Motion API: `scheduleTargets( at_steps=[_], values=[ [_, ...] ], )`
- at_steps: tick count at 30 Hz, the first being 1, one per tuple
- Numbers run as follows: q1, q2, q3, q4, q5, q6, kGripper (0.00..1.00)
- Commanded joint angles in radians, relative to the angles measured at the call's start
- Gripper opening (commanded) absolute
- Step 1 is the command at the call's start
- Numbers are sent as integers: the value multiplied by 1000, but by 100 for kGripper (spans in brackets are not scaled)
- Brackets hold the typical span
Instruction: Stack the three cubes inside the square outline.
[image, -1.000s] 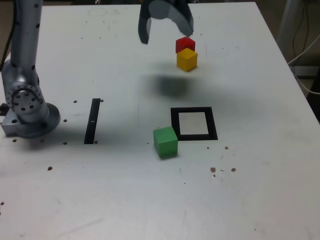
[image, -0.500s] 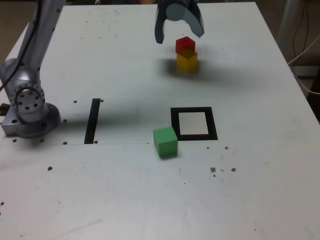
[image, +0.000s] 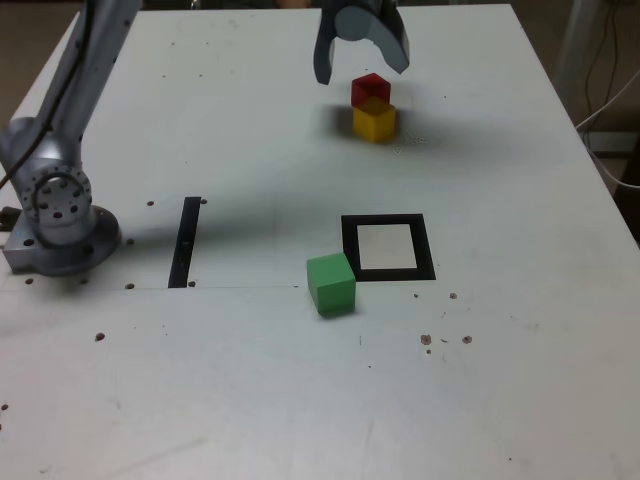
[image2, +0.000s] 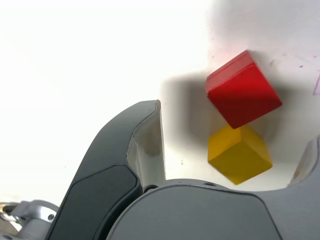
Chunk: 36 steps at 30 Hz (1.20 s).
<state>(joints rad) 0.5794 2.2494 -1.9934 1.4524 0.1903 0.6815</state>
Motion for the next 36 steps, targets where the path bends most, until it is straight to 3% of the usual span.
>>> scheduleTargets(
  at_steps=[1,15,36],
  values=[
    [12,23,-19,-4,0,19,98],
    [25,53,-47,-56,3,183,97],
    [25,100,-6,-100,3,165,87]
  ],
)
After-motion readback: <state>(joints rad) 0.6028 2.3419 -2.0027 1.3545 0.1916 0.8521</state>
